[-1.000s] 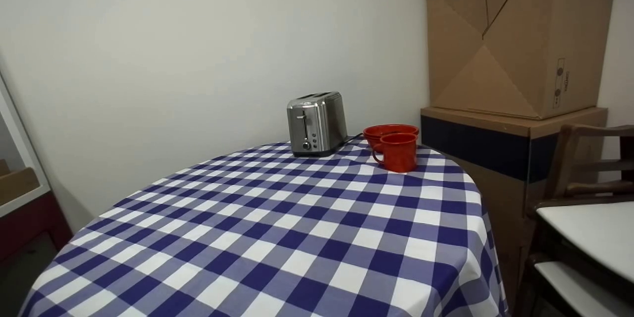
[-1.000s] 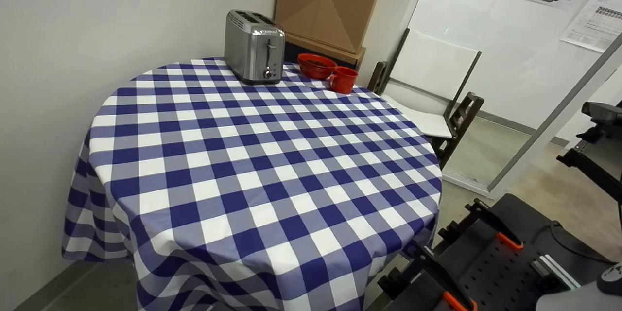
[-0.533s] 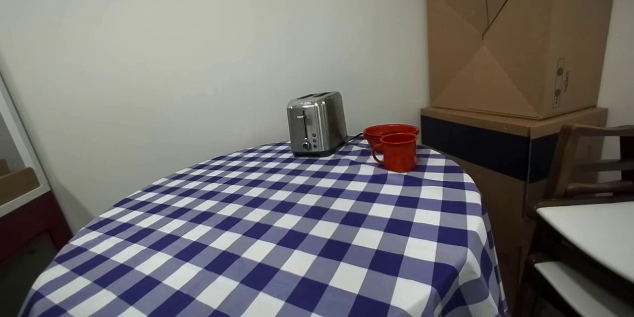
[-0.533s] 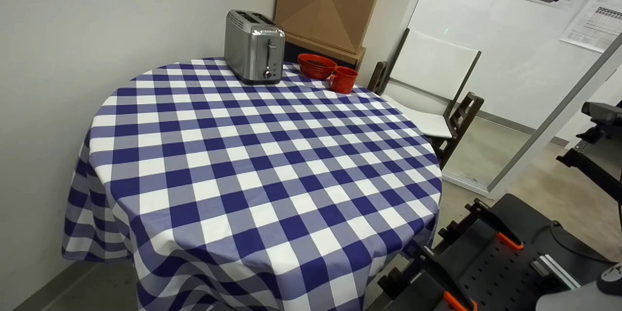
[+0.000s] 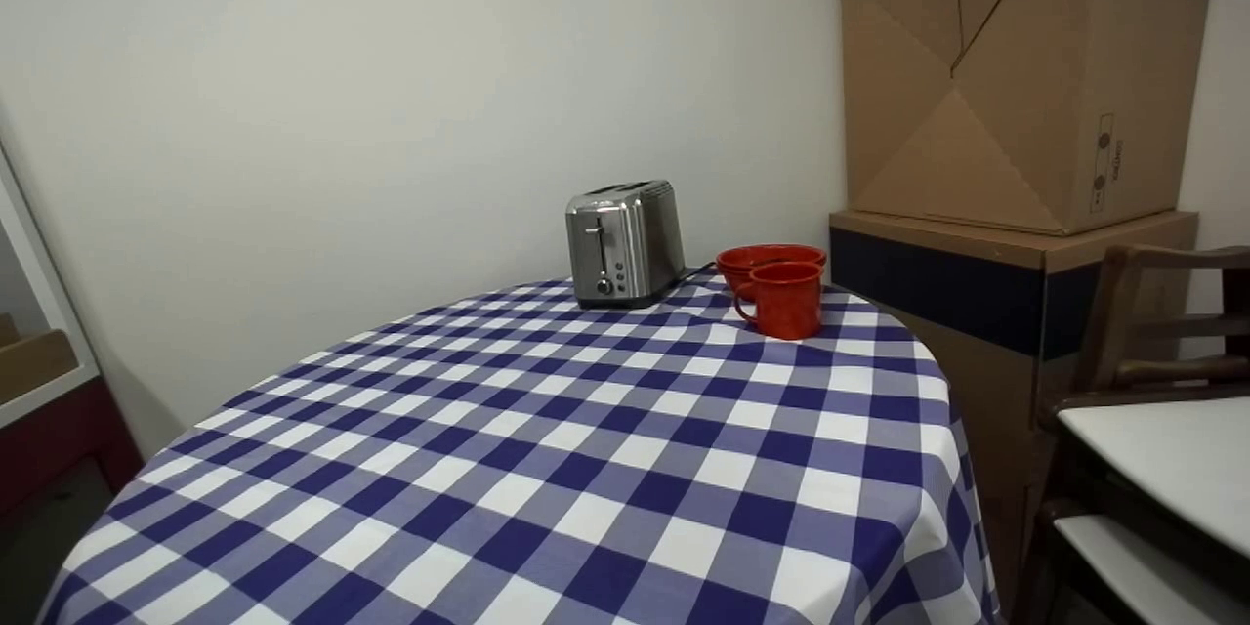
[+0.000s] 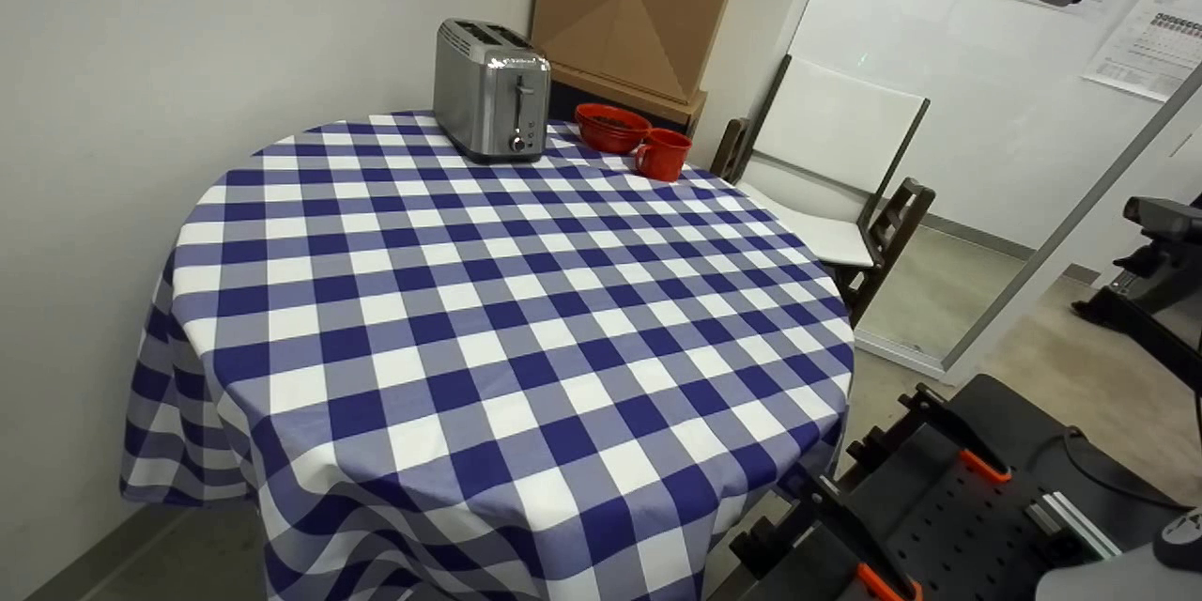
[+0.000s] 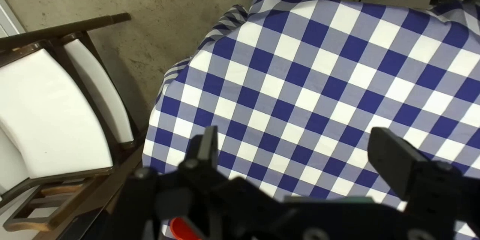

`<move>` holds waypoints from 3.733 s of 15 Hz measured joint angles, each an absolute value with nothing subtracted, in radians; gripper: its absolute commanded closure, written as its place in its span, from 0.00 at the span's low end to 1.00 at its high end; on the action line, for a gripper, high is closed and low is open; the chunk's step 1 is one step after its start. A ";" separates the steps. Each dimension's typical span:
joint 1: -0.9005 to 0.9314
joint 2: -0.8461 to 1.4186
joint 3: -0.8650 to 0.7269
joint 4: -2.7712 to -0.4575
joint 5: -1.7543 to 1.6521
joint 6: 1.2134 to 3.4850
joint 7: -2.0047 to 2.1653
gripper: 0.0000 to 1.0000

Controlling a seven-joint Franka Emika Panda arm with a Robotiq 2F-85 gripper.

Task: Push down the toaster lever

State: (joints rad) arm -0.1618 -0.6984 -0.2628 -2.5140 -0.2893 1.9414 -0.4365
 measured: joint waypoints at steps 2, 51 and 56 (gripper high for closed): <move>-0.159 -0.690 -0.263 -2.512 -0.293 1.976 -0.437 0.00; -0.023 1.046 -0.026 -0.903 -0.089 2.223 -0.194 0.32; -0.017 1.141 -0.046 -0.801 -0.093 2.252 -0.125 0.69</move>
